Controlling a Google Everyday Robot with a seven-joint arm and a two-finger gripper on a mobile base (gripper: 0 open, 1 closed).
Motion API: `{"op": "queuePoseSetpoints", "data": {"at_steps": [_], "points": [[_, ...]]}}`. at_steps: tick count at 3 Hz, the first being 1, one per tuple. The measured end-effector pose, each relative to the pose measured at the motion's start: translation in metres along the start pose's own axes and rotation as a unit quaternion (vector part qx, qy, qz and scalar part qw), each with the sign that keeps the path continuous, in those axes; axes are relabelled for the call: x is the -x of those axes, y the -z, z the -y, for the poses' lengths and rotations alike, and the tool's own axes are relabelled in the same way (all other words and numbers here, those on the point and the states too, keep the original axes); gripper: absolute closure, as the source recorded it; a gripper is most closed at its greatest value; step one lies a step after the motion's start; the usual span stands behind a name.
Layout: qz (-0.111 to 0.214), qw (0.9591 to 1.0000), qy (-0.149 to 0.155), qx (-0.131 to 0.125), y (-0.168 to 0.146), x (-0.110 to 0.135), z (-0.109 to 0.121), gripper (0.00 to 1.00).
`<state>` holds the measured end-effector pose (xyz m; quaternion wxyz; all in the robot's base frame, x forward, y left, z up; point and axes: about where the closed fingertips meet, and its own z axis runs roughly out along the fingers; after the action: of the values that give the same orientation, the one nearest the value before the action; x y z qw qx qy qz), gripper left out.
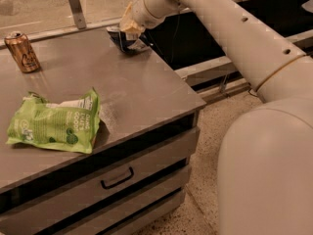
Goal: Move blue chip bag near orange can
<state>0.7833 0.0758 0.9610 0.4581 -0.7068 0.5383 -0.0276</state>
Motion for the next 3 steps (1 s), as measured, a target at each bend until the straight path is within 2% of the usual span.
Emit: {"op": "queuePoseSetpoints", "data": {"at_steps": [1,2,3], "points": [[0.025,0.9993,0.023,-0.016,0.008,0.027,0.016,1.00],[0.049,0.9980,0.030,-0.024,0.008,0.052,0.032,1.00],[0.063,0.9970,0.030,-0.033,0.017,0.067,0.050,1.00]]}}
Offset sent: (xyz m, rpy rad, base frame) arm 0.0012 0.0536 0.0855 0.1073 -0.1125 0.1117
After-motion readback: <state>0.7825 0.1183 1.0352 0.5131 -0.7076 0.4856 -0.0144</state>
